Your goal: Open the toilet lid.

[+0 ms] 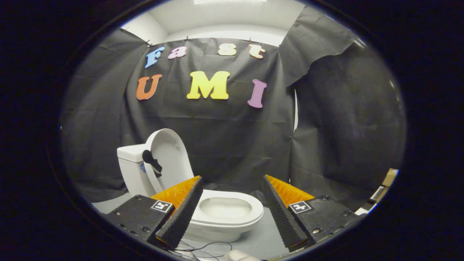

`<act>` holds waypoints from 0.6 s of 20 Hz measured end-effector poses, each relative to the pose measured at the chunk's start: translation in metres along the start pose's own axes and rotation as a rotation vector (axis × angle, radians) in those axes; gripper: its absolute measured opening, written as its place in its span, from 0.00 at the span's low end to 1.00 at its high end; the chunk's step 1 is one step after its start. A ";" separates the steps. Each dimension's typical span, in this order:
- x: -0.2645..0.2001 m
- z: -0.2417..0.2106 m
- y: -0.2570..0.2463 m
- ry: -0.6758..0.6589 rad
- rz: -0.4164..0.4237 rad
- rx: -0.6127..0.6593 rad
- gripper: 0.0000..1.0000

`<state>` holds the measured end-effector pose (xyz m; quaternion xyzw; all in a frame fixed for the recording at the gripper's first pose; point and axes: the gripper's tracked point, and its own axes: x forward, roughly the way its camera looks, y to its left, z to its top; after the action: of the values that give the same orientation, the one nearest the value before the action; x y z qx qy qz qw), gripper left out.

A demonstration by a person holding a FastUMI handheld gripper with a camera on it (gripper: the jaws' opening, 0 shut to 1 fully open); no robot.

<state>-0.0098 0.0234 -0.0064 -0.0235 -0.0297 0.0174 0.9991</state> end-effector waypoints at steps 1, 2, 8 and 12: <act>0.001 -0.006 -0.001 0.001 0.004 0.022 1.00; 0.003 -0.014 0.001 0.010 0.017 0.034 1.00; 0.003 -0.036 -0.012 0.035 -0.016 -0.001 1.00; -0.001 -0.032 -0.020 0.025 -0.032 0.013 1.00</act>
<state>-0.0086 0.0020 -0.0375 -0.0167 -0.0173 0.0015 0.9997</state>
